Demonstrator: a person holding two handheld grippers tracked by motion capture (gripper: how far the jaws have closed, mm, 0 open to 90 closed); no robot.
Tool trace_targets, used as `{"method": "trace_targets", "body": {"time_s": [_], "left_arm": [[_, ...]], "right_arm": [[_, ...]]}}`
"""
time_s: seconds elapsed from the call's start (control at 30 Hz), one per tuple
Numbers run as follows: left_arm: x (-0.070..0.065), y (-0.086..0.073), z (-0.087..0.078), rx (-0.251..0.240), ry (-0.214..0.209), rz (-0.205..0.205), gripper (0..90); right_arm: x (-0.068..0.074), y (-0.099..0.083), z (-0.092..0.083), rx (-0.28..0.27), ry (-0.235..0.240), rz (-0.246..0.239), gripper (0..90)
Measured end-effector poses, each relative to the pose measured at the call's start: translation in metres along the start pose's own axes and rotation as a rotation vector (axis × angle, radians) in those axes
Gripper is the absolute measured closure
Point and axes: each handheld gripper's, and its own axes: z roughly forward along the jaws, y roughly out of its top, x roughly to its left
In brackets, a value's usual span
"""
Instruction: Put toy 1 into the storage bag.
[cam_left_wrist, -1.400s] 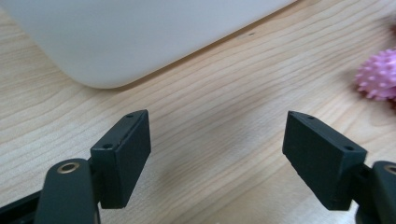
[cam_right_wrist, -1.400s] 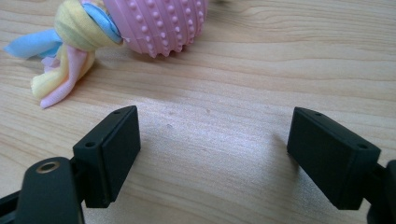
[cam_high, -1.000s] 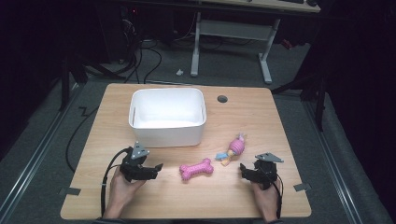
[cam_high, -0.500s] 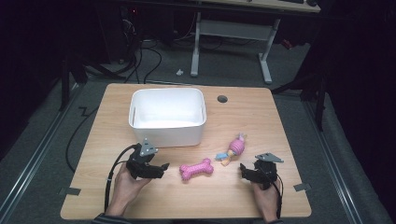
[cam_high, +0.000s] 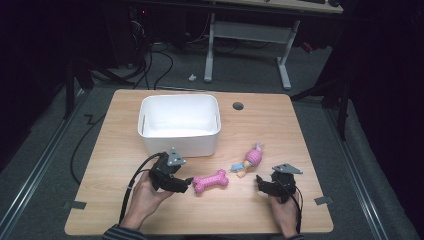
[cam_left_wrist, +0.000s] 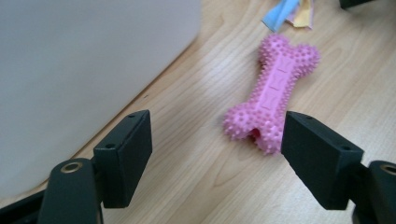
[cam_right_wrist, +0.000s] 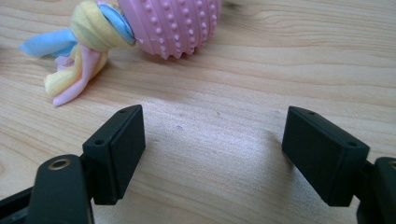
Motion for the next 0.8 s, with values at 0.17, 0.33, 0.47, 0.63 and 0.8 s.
{"method": "trace_targets", "body": {"time_s": [0.17,0.33,0.47,0.63,0.8], "left_arm": [[-0.008,0.014,0.012,0.014,-0.034,0.032,30.9],[-0.017,0.025,0.031,0.027,-0.061,0.070,32.8],[-0.018,0.027,0.041,0.039,-0.079,0.075,33.4],[-0.022,0.030,0.054,0.060,-0.104,0.089,34.3],[-0.025,0.032,0.064,0.076,-0.106,0.108,35.7]], "right_arm": [[0.000,0.000,0.000,0.001,-0.001,0.003,21.3],[0.001,0.000,0.000,0.001,0.002,0.002,21.3],[0.002,0.000,-0.001,0.002,0.005,0.002,21.3],[0.002,-0.001,-0.001,0.001,0.005,0.002,21.3],[0.002,-0.001,-0.001,0.002,0.006,0.001,21.3]]}}
